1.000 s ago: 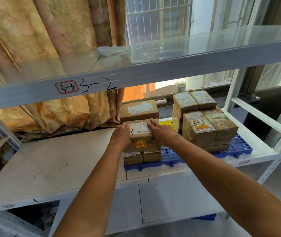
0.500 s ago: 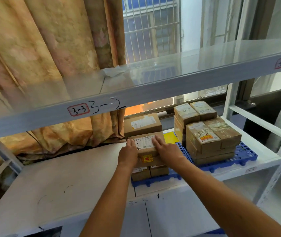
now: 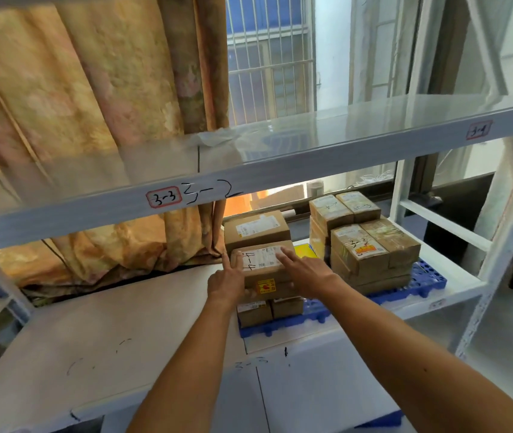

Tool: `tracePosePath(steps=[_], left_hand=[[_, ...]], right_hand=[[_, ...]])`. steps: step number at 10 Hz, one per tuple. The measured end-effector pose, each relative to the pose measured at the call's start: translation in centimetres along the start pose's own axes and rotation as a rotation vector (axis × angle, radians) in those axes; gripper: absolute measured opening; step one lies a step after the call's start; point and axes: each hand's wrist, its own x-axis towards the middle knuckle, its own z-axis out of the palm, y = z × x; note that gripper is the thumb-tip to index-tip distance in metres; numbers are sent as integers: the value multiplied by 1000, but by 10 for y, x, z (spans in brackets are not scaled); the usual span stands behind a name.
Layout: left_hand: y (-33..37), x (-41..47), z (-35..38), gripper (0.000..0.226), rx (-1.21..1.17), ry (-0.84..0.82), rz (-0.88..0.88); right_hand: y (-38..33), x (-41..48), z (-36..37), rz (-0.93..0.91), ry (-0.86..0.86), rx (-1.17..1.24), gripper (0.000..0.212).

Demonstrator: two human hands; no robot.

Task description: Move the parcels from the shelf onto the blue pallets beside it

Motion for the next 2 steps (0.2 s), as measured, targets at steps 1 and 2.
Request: tracePosePath(steps=[1,2], left_hand=[[1,-15,-21,106,21,-12,-45],[5,-35,-39,115,-25,-48,-79]], right_hand=[[12,-22,-10,-2,14,10,87],[29,-44,-21,-5,15,47,92]])
